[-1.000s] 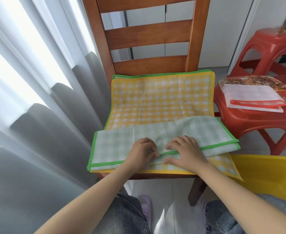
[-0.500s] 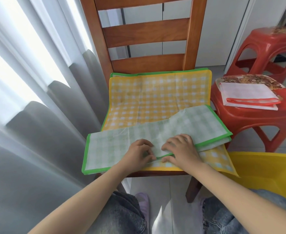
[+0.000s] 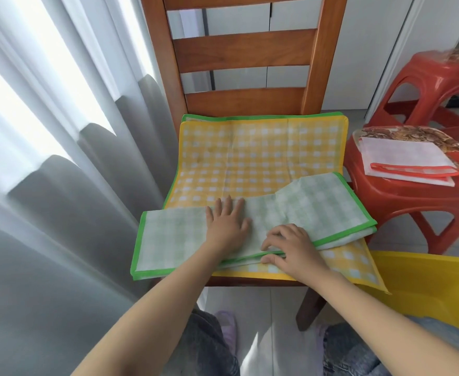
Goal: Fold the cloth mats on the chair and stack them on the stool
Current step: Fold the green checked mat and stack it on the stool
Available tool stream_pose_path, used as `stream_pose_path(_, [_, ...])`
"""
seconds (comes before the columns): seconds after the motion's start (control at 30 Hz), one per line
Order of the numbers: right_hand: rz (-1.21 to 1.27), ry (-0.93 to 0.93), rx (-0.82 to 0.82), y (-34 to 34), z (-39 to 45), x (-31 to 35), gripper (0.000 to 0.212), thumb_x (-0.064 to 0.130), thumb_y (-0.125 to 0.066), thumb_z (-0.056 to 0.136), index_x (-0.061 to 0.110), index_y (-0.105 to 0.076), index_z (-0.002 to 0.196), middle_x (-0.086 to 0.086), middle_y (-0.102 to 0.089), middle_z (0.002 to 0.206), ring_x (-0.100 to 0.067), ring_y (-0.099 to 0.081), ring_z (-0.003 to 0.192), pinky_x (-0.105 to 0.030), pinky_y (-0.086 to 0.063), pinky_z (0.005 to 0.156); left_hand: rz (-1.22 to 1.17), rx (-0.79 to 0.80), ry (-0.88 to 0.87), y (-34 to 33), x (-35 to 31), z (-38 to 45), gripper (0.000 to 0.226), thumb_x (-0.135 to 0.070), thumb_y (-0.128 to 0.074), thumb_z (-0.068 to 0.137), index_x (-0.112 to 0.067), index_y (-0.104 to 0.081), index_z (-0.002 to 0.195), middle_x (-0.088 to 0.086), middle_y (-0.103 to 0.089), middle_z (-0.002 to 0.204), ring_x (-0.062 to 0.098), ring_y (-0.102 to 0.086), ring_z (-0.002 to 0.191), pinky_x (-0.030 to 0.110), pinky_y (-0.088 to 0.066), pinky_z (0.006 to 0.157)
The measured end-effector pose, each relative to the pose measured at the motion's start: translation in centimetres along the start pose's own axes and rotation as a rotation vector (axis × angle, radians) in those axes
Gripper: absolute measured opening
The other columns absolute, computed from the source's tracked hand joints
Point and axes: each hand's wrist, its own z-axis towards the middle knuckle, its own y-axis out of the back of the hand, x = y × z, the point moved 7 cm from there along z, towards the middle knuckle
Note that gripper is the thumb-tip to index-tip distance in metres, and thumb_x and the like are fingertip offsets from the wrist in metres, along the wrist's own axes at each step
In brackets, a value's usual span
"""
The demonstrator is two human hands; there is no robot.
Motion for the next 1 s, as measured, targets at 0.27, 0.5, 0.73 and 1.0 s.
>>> stream_pose_path(0.27, [0.09, -0.024, 0.006, 0.9, 0.4, -0.8, 0.045, 0.066, -0.051, 0.07, 0.026, -0.069, 0.075, 0.012, -0.061, 0.096, -0.013, -0.05, 0.097, -0.022, -0.024, 0.085, 0.156, 0.015, -0.003, -1.5, 0.2, 0.6, 0.068, -0.063, -0.016, 0.091, -0.034, 0.001, 0.15, 0.005, 0.007, 0.16, 0.03, 0.013, 0.146, 0.056, 0.01, 0.115])
stream_pose_path(0.5, [-0.29, -0.305, 0.117, 2.6, 0.9, -4.9, 0.053, 0.06, -0.033, 0.091, 0.038, -0.036, 0.139, 0.005, -0.028, 0.152, -0.02, -0.016, 0.141, -0.038, -0.004, 0.115, 0.189, 0.049, -0.053, -1.5, 0.4, 1.1, 0.067, -0.067, -0.011, 0.09, -0.04, 0.006, 0.148, 0.002, 0.012, 0.16, 0.027, 0.017, 0.146, 0.054, 0.012, 0.115])
stream_pose_path(0.73, [-0.273, -0.409, 0.225, 0.5, 1.5, -4.2, 0.056, 0.049, -0.025, 0.093, 0.035, -0.015, 0.147, 0.005, -0.007, 0.159, -0.027, 0.001, 0.145, -0.045, 0.001, 0.117, 0.198, 0.062, -0.112, -1.1, -0.3, 1.8, 0.065, -0.053, -0.019, 0.096, -0.026, -0.001, 0.152, 0.007, 0.008, 0.16, 0.025, 0.013, 0.147, 0.048, 0.01, 0.118])
stream_pose_path(1.0, [-0.334, -0.672, 0.145, 2.2, 1.2, -8.4, 0.059, 0.059, -0.024, 0.091, 0.028, -0.025, 0.141, -0.006, -0.024, 0.147, -0.03, -0.019, 0.136, -0.053, -0.013, 0.112, 0.071, -0.035, 0.029, -2.5, -3.0, 2.5, 0.068, -0.061, -0.015, 0.092, -0.027, -0.007, 0.151, 0.007, 0.005, 0.16, 0.028, 0.011, 0.147, 0.059, 0.009, 0.114])
